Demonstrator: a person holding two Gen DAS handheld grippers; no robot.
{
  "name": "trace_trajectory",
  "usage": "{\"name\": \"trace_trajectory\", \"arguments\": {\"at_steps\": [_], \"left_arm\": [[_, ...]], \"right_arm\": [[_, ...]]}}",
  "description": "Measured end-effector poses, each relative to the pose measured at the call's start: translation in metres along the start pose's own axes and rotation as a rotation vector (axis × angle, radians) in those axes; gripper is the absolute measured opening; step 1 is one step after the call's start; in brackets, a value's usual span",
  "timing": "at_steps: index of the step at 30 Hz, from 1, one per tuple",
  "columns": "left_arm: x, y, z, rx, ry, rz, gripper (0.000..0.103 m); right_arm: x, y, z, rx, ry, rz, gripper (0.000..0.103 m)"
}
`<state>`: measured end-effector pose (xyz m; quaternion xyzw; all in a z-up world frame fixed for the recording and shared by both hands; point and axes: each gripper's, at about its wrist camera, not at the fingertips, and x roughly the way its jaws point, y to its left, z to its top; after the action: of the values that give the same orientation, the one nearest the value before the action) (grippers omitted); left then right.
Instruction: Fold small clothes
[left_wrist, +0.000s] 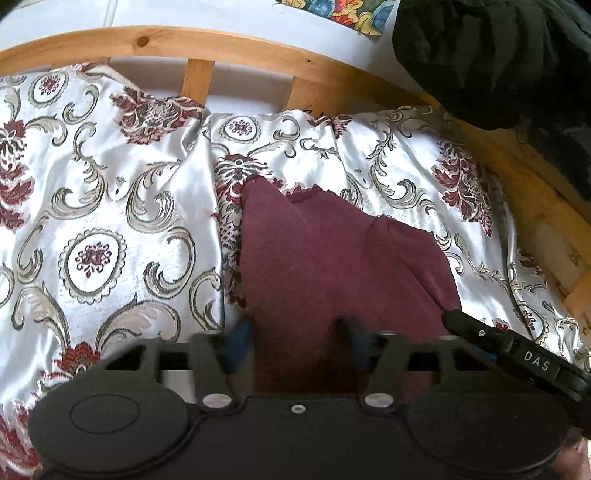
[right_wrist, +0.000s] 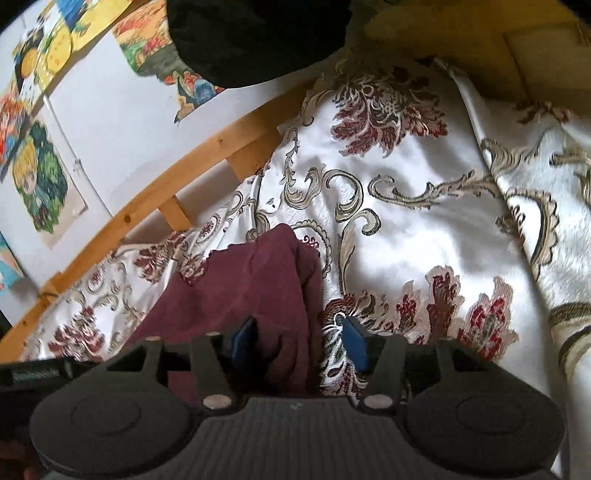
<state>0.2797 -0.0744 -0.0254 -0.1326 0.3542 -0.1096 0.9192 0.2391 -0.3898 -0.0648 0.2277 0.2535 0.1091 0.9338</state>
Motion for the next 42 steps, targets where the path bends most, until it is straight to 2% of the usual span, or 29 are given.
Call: {"name": "trace_trajectory", "arguments": {"at_steps": [2, 4, 8, 14, 23, 30, 34, 39, 42], "left_arm": [[-0.001, 0.0, -0.002, -0.018, 0.008, 0.003, 0.089], [-0.004, -0.002, -0.004, -0.028, 0.013, -0.002, 0.094], [-0.011, -0.004, -0.007, -0.028, 0.01, 0.009, 0.101], [-0.03, -0.008, -0.007, -0.008, -0.02, 0.013, 0.102], [-0.073, -0.017, -0.015, 0.054, -0.112, -0.003, 0.102], [-0.125, -0.026, -0.03, 0.132, -0.212, -0.014, 0.102], [-0.157, -0.027, -0.044, 0.17, -0.266, -0.016, 0.102], [-0.187, -0.021, -0.068, 0.202, -0.287, -0.037, 0.102], [-0.2, -0.016, -0.081, 0.209, -0.293, -0.04, 0.102]], "right_arm": [[-0.002, 0.004, 0.0, -0.028, -0.001, -0.027, 0.08], [-0.004, 0.009, 0.002, -0.053, -0.009, -0.042, 0.09], [-0.01, 0.017, 0.004, -0.108, -0.028, -0.083, 0.103], [-0.026, 0.029, 0.008, -0.169, -0.067, -0.116, 0.103], [-0.068, 0.059, 0.004, -0.229, -0.157, -0.139, 0.103], [-0.126, 0.092, -0.007, -0.298, -0.243, -0.124, 0.103], [-0.166, 0.103, -0.018, -0.272, -0.293, -0.126, 0.103], [-0.205, 0.115, -0.028, -0.308, -0.324, -0.14, 0.103], [-0.225, 0.117, -0.037, -0.279, -0.337, -0.156, 0.103]]}}
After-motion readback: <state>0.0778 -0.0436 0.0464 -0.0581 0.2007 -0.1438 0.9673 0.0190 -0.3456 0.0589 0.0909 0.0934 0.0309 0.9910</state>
